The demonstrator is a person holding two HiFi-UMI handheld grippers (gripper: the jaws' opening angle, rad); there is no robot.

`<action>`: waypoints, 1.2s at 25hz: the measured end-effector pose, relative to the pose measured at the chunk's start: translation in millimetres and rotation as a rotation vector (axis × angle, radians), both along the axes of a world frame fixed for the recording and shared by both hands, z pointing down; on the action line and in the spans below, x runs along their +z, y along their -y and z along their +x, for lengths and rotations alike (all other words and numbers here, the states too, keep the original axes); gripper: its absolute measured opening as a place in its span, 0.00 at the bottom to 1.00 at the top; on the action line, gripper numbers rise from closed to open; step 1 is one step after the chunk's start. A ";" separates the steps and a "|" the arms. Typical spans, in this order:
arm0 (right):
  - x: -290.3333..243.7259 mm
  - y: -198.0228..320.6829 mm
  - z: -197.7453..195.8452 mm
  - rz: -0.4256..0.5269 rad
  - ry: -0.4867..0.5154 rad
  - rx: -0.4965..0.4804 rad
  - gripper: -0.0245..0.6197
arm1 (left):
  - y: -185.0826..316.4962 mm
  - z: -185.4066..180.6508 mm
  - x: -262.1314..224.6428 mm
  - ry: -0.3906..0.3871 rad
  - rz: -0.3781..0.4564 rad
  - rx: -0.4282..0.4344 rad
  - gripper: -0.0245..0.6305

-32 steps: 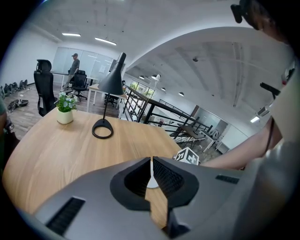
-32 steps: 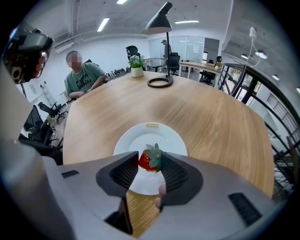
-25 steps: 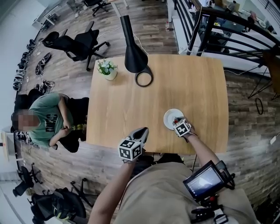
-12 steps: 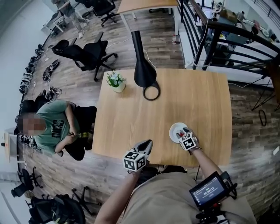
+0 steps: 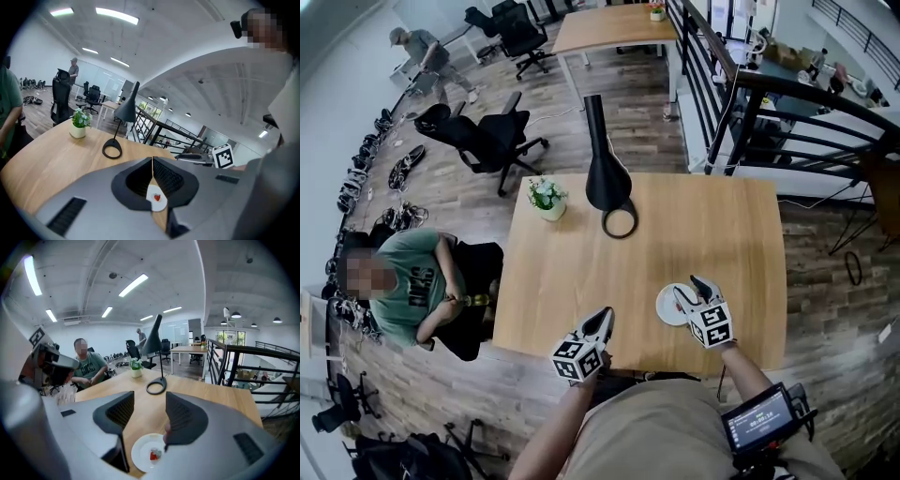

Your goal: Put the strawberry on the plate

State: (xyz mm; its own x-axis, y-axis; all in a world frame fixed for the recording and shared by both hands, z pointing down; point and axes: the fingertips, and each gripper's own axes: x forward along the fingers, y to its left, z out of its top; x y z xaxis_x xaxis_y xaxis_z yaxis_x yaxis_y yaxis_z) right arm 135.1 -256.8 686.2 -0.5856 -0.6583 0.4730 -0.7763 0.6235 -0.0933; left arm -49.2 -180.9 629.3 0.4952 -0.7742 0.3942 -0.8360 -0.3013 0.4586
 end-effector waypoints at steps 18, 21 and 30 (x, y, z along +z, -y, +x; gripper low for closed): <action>-255.3 -40.0 -22.4 0.538 0.033 0.043 0.36 | 38.9 -18.5 -154.3 -0.125 0.336 0.013 0.04; -249.1 -48.1 -29.3 0.511 -0.009 0.065 0.36 | 39.7 -25.6 -150.3 -0.105 0.337 0.055 0.04; -233.0 -61.4 -52.3 0.465 -0.050 0.157 0.36 | 44.5 -42.2 -136.7 -0.103 0.303 0.171 0.04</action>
